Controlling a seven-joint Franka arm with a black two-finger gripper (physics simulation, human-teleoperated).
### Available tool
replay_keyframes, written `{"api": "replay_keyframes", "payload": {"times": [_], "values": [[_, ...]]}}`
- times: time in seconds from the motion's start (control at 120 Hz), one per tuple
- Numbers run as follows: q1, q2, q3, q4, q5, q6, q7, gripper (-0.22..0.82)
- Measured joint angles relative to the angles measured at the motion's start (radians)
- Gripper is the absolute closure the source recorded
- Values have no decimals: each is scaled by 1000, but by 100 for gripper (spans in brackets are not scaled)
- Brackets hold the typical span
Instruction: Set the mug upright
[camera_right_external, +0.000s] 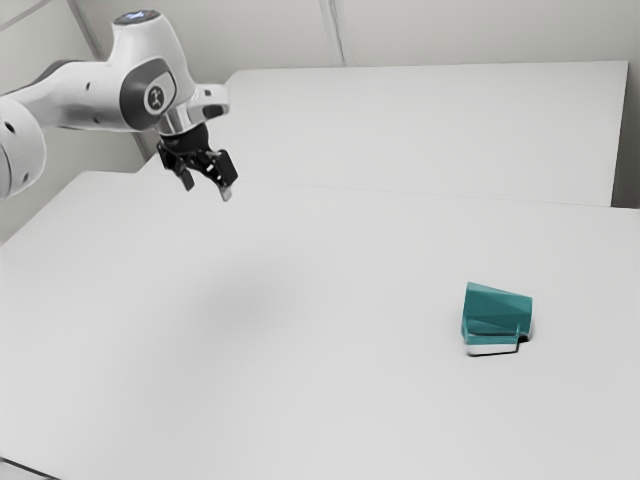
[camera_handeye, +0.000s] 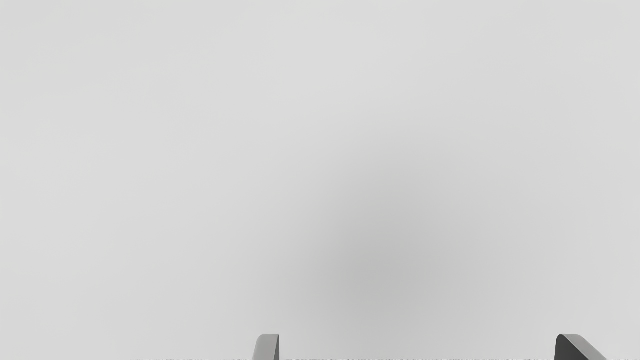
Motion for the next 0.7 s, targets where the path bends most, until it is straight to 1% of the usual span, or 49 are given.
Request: {"api": "replay_keyframes", "payload": {"times": [0.1, 0.225, 0.342, 0.417, 0.6, 0.7], "values": [[-4, -58, 1, -88, -16, 29, 2, 0], [-21, -143, 4, -232, -175, 113, 4, 0], [-48, -169, 2, -277, -311, 170, -5, 0], [-106, -172, 1, -304, -369, 204, -18, 0], [-294, -157, -7, -355, -457, 300, -59, 0], [-381, -123, -8, -368, -501, 354, -76, 0]]}}
